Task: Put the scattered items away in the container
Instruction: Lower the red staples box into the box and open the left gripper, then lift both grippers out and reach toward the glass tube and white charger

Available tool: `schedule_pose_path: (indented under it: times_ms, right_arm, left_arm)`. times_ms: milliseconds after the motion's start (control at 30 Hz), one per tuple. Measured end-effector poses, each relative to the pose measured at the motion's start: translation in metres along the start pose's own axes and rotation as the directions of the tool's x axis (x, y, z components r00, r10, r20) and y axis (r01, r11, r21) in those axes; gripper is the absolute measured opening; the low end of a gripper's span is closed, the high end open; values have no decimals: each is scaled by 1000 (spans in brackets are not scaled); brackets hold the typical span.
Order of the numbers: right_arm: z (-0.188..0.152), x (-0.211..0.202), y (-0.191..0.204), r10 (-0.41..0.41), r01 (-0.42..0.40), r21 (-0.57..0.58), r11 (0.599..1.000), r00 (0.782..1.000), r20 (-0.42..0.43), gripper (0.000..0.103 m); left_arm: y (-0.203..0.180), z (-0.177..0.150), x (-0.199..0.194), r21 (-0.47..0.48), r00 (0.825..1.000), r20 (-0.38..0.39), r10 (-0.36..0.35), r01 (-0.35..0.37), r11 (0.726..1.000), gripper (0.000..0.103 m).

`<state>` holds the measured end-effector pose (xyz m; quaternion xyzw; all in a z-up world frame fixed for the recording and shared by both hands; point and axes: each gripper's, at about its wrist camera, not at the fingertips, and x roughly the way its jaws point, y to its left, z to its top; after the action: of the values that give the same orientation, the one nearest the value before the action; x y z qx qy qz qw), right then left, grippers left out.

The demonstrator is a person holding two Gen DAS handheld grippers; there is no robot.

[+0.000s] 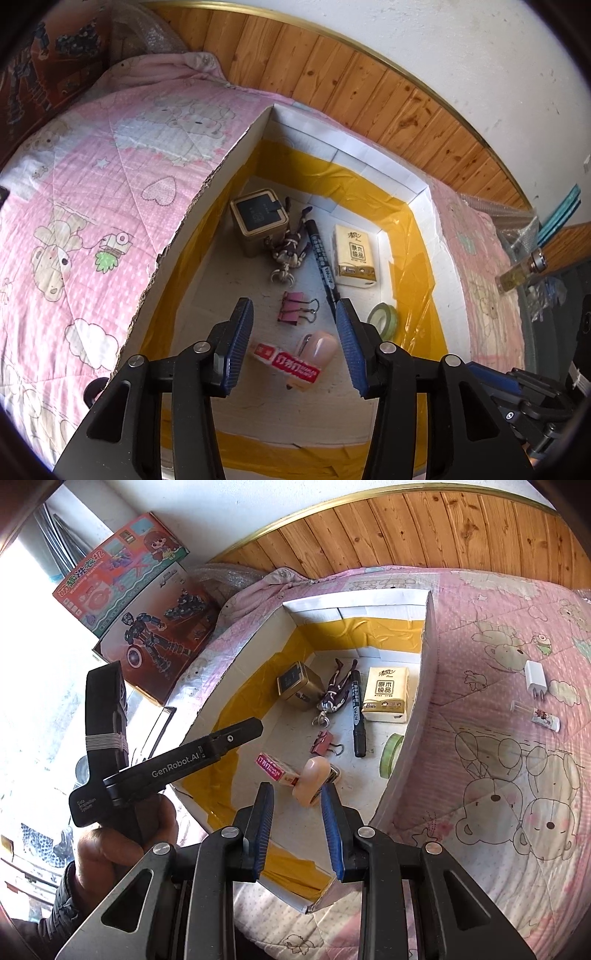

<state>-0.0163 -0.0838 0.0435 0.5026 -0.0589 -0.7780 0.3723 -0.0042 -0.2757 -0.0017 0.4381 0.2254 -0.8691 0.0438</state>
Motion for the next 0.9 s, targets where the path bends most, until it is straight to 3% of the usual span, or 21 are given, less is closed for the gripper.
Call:
schedule_pose_path:
  times_ms: [433,633,900]
  right_arm:
    - [-2,-7,-19,6,-7,40,999,1000,20,29]
    - [1,-26,-37,-3,0,56,998,998,59,29]
    - [13,-53,-89,-75,59,129,990,990,121,30]
  left_arm:
    - [-10,-3,-5,49,999,30,17,-18,999,49]
    - [-40,-12,-12,146,998,62,1,-10,989,49]
    - [-93,-20,-20,194,997,37,-66,58,979,49]
